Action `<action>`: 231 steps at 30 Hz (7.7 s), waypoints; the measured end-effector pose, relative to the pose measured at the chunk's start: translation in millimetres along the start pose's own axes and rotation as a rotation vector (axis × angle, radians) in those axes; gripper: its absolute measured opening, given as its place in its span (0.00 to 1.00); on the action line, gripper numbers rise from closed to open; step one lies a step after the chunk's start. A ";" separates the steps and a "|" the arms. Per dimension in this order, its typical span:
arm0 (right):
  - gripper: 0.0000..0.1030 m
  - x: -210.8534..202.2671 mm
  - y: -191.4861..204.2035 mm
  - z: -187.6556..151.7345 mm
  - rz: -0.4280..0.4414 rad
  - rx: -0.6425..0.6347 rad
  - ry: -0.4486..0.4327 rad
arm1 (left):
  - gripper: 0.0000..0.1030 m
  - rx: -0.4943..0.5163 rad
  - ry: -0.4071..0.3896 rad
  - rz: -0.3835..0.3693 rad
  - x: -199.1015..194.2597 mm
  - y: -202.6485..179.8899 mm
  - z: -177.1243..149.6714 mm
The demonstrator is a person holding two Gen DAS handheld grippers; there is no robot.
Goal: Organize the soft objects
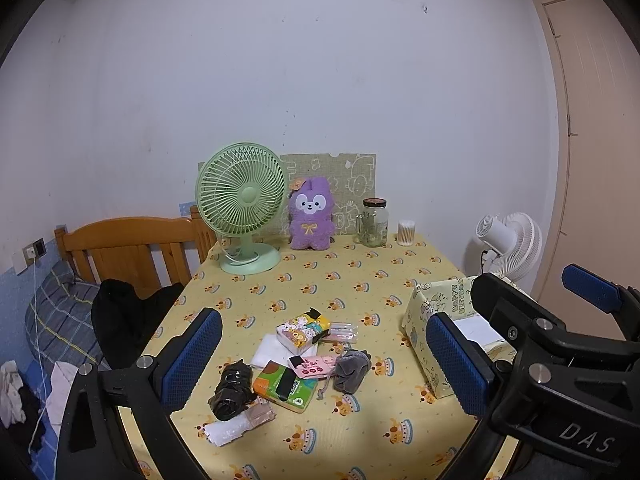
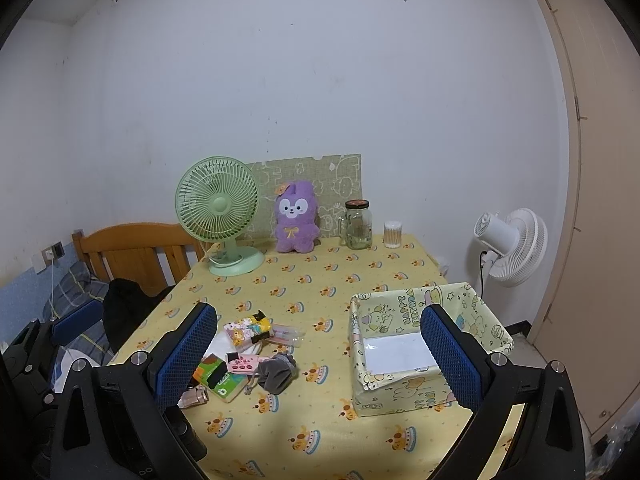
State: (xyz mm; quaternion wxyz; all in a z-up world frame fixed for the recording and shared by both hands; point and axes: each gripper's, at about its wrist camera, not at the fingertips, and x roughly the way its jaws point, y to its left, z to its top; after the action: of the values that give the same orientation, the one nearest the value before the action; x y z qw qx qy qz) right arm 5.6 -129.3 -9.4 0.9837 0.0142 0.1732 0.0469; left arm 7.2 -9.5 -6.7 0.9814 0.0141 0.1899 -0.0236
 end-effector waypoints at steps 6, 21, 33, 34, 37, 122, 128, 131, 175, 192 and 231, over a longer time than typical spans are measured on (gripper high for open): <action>1.00 -0.9 0.5 0.2 -0.001 0.001 -0.004 | 1.00 0.001 -0.003 0.001 -0.7 -0.1 -0.4; 1.00 -4.7 1.3 0.0 -0.005 0.003 -0.009 | 1.00 0.001 -0.005 0.001 -3.0 1.1 -0.1; 1.00 -5.8 1.8 1.3 -0.004 0.004 -0.007 | 1.00 -0.002 -0.003 0.001 -5.5 0.2 1.4; 1.00 -6.0 2.1 1.3 -0.004 0.004 -0.006 | 1.00 -0.002 -0.002 0.002 -5.4 0.1 1.3; 1.00 -3.8 2.5 1.1 -0.004 0.005 -0.003 | 1.00 -0.002 0.002 0.003 -4.2 -0.1 2.4; 0.41 220.9 73.5 -116.5 0.001 -0.035 0.390 | 0.62 -0.125 0.370 0.094 164.4 110.3 -113.0; 0.37 217.0 72.5 -112.5 0.024 -0.015 0.398 | 0.60 -0.074 0.362 0.142 157.8 108.6 -109.1; 0.37 209.7 70.9 -107.2 0.025 -0.003 0.379 | 0.60 -0.092 0.353 0.131 151.1 111.8 -105.1; 0.37 112.9 70.8 -28.6 0.096 -0.018 0.188 | 0.35 -0.090 0.204 0.071 86.9 69.4 -29.7; 0.37 98.0 13.7 3.6 0.063 0.017 0.130 | 0.35 -0.043 0.153 0.011 89.2 7.1 3.1; 0.38 131.4 -134.3 2.9 -0.094 0.087 0.159 | 0.35 0.084 0.216 -0.189 166.1 -150.1 12.5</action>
State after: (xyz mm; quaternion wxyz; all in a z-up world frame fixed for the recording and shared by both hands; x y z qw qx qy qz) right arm 141.2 -250.2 -57.2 0.9663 0.0452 0.2532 -0.0058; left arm 158.0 -166.6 -59.9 0.9472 0.0396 0.2938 -0.1222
